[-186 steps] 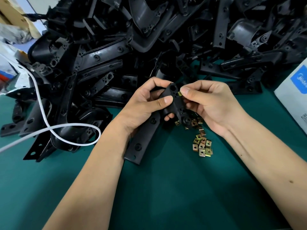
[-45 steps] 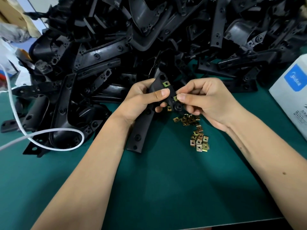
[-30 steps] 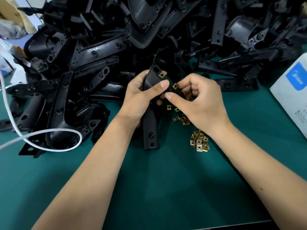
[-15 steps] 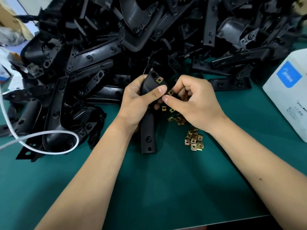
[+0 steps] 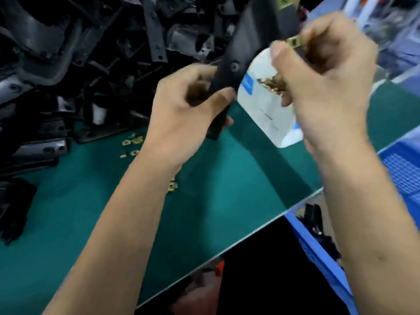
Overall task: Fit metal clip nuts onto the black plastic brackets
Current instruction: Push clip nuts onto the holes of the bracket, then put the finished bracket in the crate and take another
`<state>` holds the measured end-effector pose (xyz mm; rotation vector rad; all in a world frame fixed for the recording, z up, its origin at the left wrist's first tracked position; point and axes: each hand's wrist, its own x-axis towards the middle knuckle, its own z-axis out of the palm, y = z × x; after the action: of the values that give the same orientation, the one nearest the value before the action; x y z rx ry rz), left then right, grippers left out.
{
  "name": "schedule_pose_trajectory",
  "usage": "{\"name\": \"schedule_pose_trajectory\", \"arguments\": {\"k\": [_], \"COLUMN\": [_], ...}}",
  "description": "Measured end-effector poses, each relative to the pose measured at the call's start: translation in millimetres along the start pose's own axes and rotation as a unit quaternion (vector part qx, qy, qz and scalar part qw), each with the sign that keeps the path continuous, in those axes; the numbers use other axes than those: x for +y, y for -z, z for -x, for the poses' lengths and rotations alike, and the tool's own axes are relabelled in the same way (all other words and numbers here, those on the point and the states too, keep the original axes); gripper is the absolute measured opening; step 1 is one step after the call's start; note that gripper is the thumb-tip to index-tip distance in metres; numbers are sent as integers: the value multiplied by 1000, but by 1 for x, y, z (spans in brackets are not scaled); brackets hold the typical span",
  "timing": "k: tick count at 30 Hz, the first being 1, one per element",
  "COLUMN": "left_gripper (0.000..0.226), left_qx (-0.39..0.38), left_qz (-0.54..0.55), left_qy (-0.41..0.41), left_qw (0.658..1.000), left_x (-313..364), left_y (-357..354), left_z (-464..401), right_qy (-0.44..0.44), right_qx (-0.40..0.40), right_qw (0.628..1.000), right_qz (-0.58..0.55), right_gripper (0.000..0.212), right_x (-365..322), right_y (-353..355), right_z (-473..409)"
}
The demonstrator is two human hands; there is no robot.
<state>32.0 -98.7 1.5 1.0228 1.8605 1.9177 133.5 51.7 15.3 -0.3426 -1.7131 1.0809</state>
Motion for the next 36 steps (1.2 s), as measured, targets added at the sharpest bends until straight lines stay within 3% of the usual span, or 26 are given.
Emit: {"name": "schedule_pose_trajectory", "arguments": {"k": [2, 4, 8, 11, 14, 16, 19, 21, 23, 26, 30, 33, 36], "left_gripper": [11, 10, 23, 41, 36, 41, 70, 73, 67, 52, 32, 21, 9], "left_qx": [-62, -141, -213, -272, -339, -368, -405, -411, -405, -398, -357, -291, -191], "left_qz": [-32, -77, -239, -301, -306, -289, -313, -354, -367, -340, -340, -296, -188], "left_qy": [-55, -86, -105, -30, 118, 227, 283, 256, 224, 155, -3, -105, -203], "left_qw": [996, 983, 941, 914, 882, 854, 811, 800, 807, 838, 870, 904, 942], "left_x": [14, 21, -2, -53, -118, -157, -194, -204, -204, -185, -130, -75, -22], "left_y": [-52, -113, -234, -297, -329, -332, -335, -337, -340, -344, -346, -342, -325], "left_z": [-9, -11, 13, 45, 80, 102, 124, 129, 128, 117, 88, 65, 45], "right_qy": [-13, -95, -269, -422, -536, -575, -592, -600, -603, -611, -573, -488, -342], "right_qx": [26, 69, 188, 282, 384, 430, 458, 461, 455, 435, 363, 313, 302], "right_qw": [999, 991, 936, 845, 699, 622, 557, 539, 552, 604, 714, 813, 887], "right_qz": [-18, -60, -123, -170, -278, -313, -360, -371, -353, -269, -173, -54, -69], "right_gripper": [11, 12, 14, 18, 22, 23, 26, 51, 59, 51, 12, 24, 24], "right_x": [3, 10, 61, 118, 166, 190, 205, 210, 210, 206, 180, 142, 91], "right_y": [58, 116, 208, 253, 280, 285, 291, 292, 288, 281, 264, 248, 228], "right_z": [4, 18, 68, 124, 187, 223, 252, 256, 250, 230, 181, 130, 81]}}
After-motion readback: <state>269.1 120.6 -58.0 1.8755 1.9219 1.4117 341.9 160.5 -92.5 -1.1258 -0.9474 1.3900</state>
